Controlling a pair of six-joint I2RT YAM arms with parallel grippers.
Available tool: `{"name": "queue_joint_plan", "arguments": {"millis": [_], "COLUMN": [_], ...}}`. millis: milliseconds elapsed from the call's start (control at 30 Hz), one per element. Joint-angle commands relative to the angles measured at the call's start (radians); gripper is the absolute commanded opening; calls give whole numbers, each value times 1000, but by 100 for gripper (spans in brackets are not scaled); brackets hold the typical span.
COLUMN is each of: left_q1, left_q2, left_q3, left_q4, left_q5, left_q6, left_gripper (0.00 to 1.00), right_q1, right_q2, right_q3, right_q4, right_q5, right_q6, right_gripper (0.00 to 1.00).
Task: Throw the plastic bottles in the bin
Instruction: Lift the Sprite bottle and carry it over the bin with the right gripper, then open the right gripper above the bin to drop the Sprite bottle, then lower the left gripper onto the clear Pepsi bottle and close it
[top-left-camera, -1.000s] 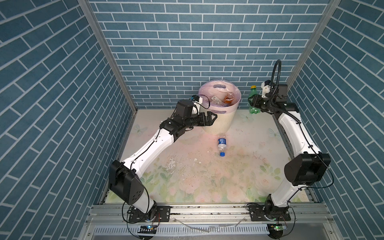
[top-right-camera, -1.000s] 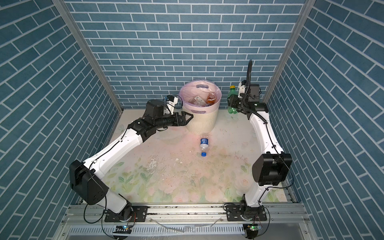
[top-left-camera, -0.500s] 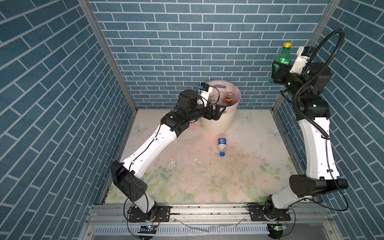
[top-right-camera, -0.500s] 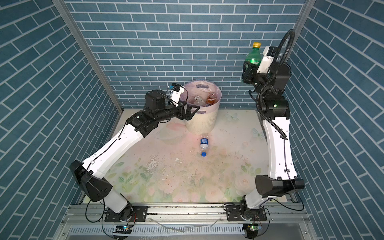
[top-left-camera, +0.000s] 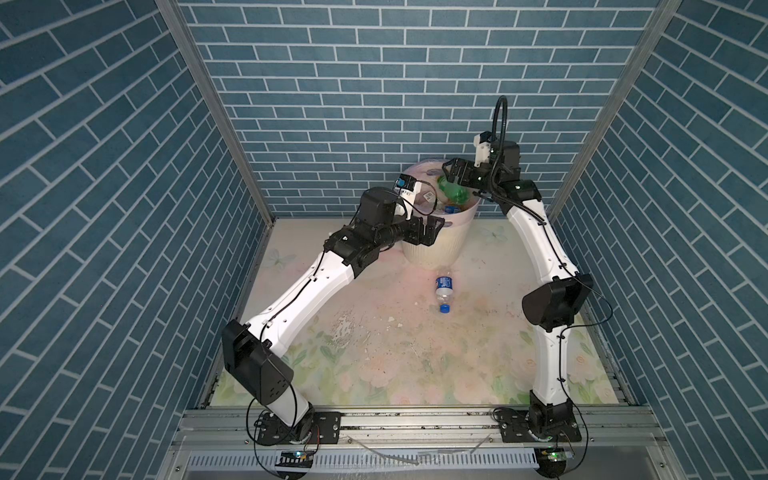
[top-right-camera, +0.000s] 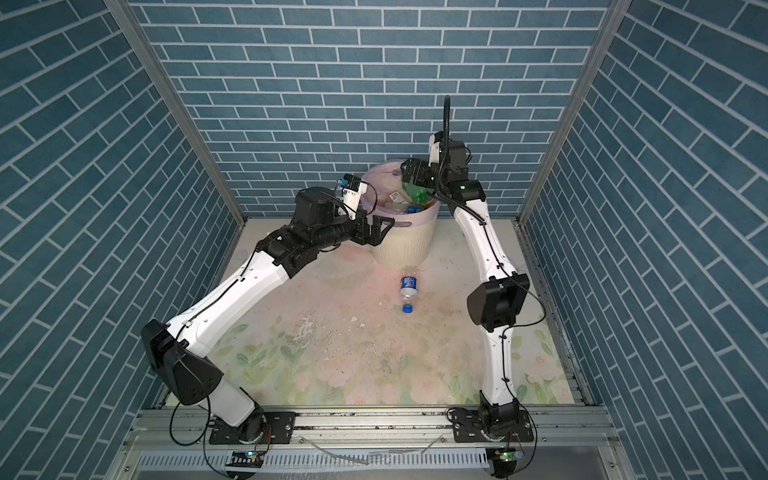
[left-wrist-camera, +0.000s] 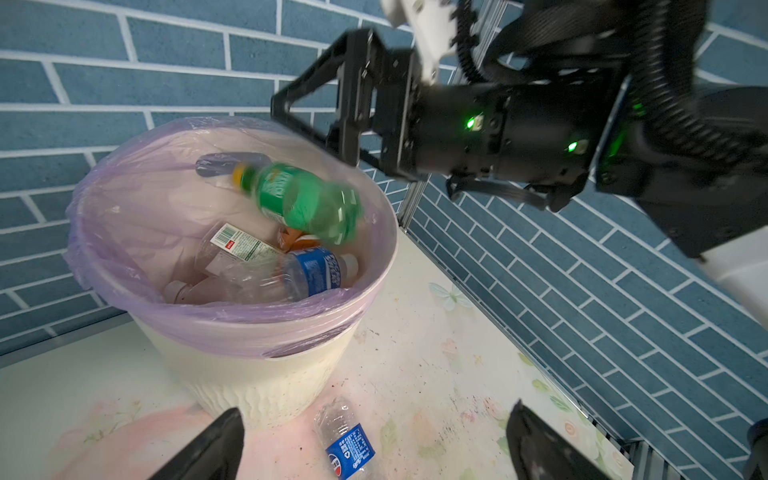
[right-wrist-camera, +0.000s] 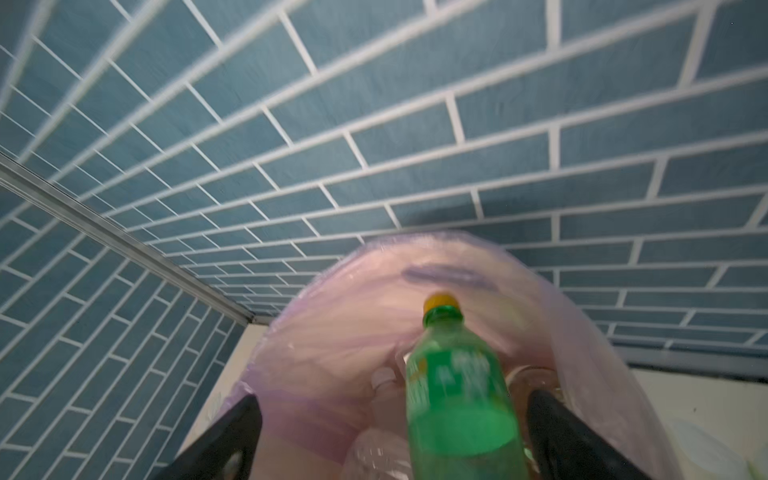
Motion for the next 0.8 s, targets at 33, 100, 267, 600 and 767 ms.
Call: {"name": "queue_joint_plan", "arguments": {"millis": [33, 100, 267, 600, 767], "left_q1": [0, -1, 0, -1, -1], "left_q2": [-43, -44, -45, -80, -77], "left_q3": [-40, -51, -61, -127, -209], "left_q4": [14, 24, 14, 20, 34], "left_q5": [-25, -22, -21, -23, 5], "left_q6": [-11, -24, -48, -107, -185], "left_gripper": [99, 99, 99, 99, 99], "right_q1": [-12, -12, -12, -12, -12], "right_q2": [-140, -173, -228, -332, -502], "right_q3": [40, 0, -54, -202, -497], "right_q4": [-4, 8, 9, 19, 91], "right_q5": [-4, 1, 10, 23, 77], "right_q6": [1, -5, -19, -27, -39], "right_gripper": [99, 99, 99, 99, 99]}}
